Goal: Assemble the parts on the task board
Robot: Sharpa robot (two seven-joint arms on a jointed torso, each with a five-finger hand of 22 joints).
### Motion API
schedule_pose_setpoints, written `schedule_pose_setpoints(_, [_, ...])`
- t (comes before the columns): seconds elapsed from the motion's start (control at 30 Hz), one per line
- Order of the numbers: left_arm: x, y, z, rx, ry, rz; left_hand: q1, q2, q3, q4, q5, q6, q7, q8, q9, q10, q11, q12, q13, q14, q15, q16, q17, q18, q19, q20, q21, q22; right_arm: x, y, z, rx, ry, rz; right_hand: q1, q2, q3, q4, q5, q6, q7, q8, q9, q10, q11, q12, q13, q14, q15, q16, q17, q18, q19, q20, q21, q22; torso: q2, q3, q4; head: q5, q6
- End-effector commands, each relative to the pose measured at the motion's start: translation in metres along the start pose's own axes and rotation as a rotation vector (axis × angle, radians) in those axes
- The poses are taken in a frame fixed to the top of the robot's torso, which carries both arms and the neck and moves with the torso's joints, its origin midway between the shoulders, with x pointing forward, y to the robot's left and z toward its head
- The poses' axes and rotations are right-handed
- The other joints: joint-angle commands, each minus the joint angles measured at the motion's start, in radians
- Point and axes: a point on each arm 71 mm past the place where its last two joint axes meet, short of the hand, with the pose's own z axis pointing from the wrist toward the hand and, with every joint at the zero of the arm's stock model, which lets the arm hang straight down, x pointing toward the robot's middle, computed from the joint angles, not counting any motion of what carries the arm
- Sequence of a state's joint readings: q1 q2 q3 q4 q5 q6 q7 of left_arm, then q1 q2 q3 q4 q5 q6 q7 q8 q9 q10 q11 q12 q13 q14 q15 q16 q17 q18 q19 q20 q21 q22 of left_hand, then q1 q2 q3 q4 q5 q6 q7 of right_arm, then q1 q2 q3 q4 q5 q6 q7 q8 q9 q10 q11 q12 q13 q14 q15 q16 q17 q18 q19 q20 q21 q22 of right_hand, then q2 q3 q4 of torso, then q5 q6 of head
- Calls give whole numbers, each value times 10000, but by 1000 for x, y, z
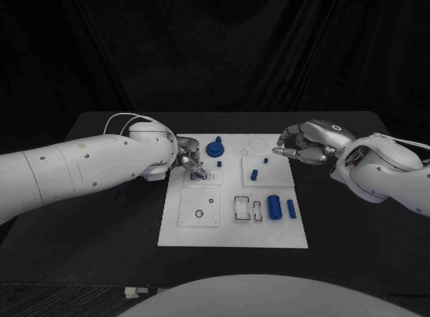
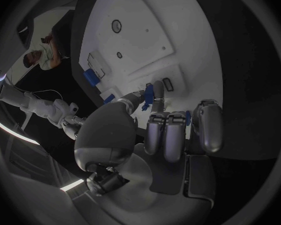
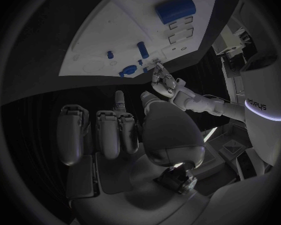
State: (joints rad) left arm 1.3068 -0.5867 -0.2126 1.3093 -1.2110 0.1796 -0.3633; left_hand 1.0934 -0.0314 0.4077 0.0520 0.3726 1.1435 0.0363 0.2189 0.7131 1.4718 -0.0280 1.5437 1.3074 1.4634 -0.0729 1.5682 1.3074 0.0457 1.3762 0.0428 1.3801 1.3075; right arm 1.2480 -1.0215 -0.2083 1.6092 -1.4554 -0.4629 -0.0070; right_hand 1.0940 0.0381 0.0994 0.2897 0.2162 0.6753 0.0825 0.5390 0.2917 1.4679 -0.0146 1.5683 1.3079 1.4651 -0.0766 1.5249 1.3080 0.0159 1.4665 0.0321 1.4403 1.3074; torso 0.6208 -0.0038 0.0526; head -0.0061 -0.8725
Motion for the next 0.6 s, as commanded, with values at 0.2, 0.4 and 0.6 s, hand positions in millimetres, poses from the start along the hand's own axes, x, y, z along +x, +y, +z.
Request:
schedule_pose_setpoints(0.2, [0, 2, -1, -229, -181, -248, -210, 26, 308, -124, 16, 36, -36, -52, 40, 585, 19, -49, 2276, 1074, 76, 26, 2634, 194, -37, 53, -40, 1056, 3, -2, -1, 258, 185, 5, 137, -19, 32, -28, 70, 110, 15, -69, -24, 1029, 65, 25, 2629, 839, 59, -72, 1680, 211, 353, 90, -70, 2131, 13, -4, 0, 20, -2])
schedule_pose_setpoints(0.4, [-1, 0, 0, -201, -154, -224, -296, 33, 333, -68, -15, 41, -34, -54, 61, 580, 21, -54, 2270, 1074, 78, 26, 2634, 196, -41, 55, -51, 1057, 4, -3, -1, 289, 222, 10, 152, -18, 36, -28, 72, 126, 14, -70, -28, 1029, 64, 25, 2629, 838, 58, -78, 1672, 210, 356, 89, -66, 2132, 12, -7, -2, 33, -2])
schedule_pose_setpoints(0.6, [0, -2, 2, -215, -43, -162, -435, 49, 359, 26, -98, 57, -35, -56, 97, 578, 22, -56, 2268, 1074, 79, 26, 2634, 196, -33, 57, -58, 1068, 5, -3, 0, 302, 274, 15, 195, -20, 46, -33, 80, 153, 13, -76, -38, 1029, 63, 25, 2629, 835, 57, -87, 1657, 212, 351, 88, -78, 2129, 28, -9, -6, 71, -2])
